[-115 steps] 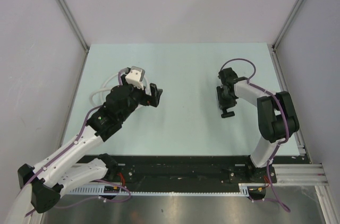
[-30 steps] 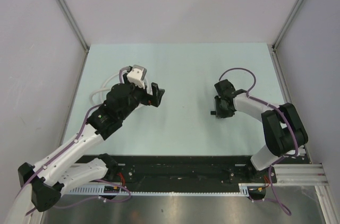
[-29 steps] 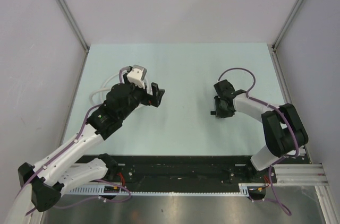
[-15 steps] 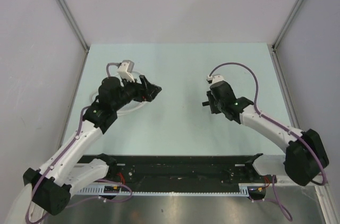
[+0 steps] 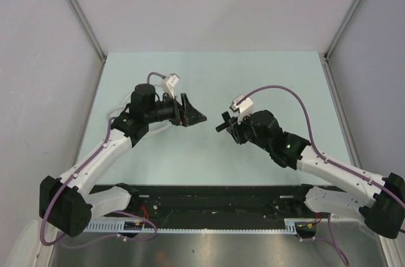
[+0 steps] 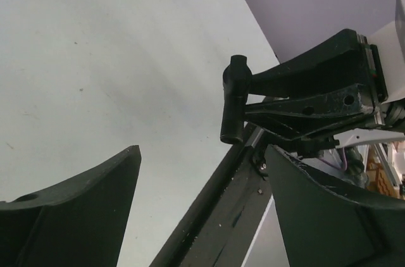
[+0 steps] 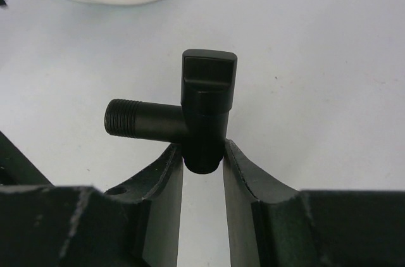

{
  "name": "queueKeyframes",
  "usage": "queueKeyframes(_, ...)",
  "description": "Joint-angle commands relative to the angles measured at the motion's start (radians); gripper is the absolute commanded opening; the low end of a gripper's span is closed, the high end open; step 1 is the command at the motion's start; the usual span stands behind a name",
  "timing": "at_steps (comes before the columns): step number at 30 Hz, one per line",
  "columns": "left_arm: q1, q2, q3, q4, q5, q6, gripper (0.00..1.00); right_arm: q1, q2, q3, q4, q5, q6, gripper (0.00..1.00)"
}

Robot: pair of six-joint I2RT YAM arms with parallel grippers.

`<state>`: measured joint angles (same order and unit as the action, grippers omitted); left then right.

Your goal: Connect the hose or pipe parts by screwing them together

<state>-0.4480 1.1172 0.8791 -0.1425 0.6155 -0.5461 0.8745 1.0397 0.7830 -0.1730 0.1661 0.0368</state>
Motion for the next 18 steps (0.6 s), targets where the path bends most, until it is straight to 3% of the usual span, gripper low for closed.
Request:
queueKeyframes(1, -0.026, 0.019, 0.053, 0.026, 0.130, 0.058, 0.85, 0.024, -0.024, 0.005, 0.119, -0.082, -0.017, 0.04)
queueKeyframes(4, -0.034, 0.053, 0.073, 0.026, 0.187, 0.054, 0.84, 0.034, -0.017, 0.004, 0.115, -0.117, -0.034, 0.03)
queueKeyframes(14, -0.112, 0.179, 0.153, 0.026, 0.187, 0.052, 0.78, 0.090, -0.018, 0.004, 0.122, -0.145, -0.098, 0.03)
queueKeyframes(18, -0.127, 0.236, 0.164, 0.026, 0.213, 0.046, 0.67, 0.095, -0.038, 0.005, 0.106, -0.135, -0.112, 0.03)
